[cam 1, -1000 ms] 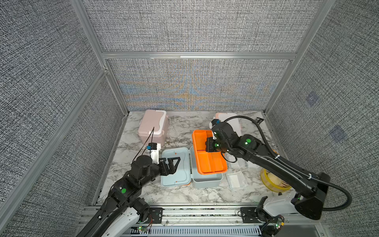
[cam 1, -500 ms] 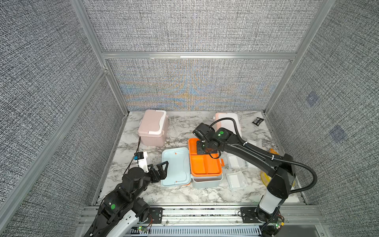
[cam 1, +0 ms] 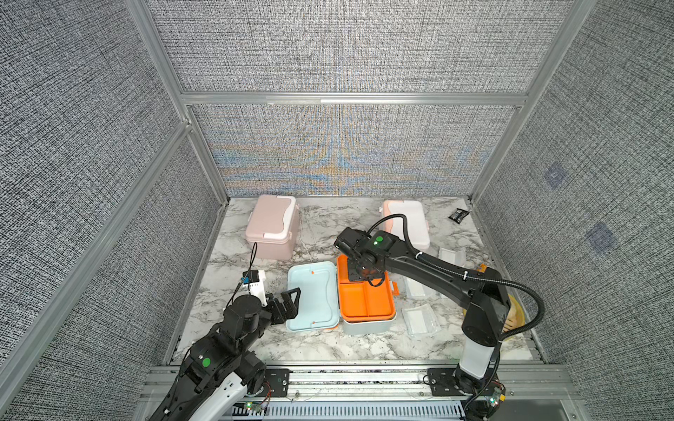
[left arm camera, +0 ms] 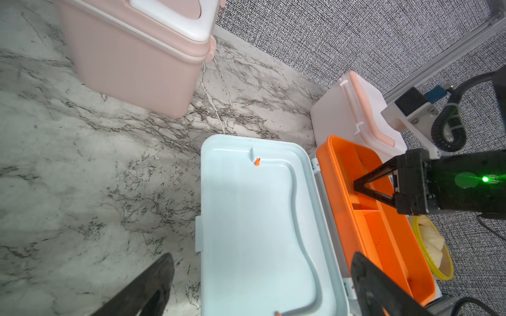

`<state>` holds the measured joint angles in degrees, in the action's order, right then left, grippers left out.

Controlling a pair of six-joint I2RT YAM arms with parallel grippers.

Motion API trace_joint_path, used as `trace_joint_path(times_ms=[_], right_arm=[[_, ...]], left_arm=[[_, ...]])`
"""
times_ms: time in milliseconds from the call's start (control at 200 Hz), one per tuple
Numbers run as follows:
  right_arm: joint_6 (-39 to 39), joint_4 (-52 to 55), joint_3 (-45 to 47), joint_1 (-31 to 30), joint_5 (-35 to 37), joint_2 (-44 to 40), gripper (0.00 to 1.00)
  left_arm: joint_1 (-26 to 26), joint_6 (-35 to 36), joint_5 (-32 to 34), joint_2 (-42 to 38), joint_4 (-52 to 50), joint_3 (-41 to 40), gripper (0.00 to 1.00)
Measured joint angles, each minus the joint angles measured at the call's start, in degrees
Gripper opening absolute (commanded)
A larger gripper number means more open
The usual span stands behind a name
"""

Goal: Open first aid kits and take out gauze
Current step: Place the compartment layer in the first aid kit.

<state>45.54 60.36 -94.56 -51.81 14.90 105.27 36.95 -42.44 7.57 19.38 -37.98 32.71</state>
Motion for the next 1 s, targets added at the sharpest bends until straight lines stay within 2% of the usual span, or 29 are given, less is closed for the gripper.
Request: trace_joint_path(times_ms=[305,906,1001], right_arm=[[0.55,1.27,1.27,-0.39,1.51,-1.25,0.00],[0.98,-3.76,3.63,-0.28,-1.95,-0.57,0.00],[1.36,-3.72,4.20,-0.15,-1.90,-1.01,0.27]], left_arm=[[-0.02,-0.02,-0.02,0.48,0.24,-0.20,1.00],[-0.02,-0.24,0.04,0.55,0.68,-0.79,1.00],[-0.02,-0.24,0.35,0.74,0.81,-1.05,1.00]])
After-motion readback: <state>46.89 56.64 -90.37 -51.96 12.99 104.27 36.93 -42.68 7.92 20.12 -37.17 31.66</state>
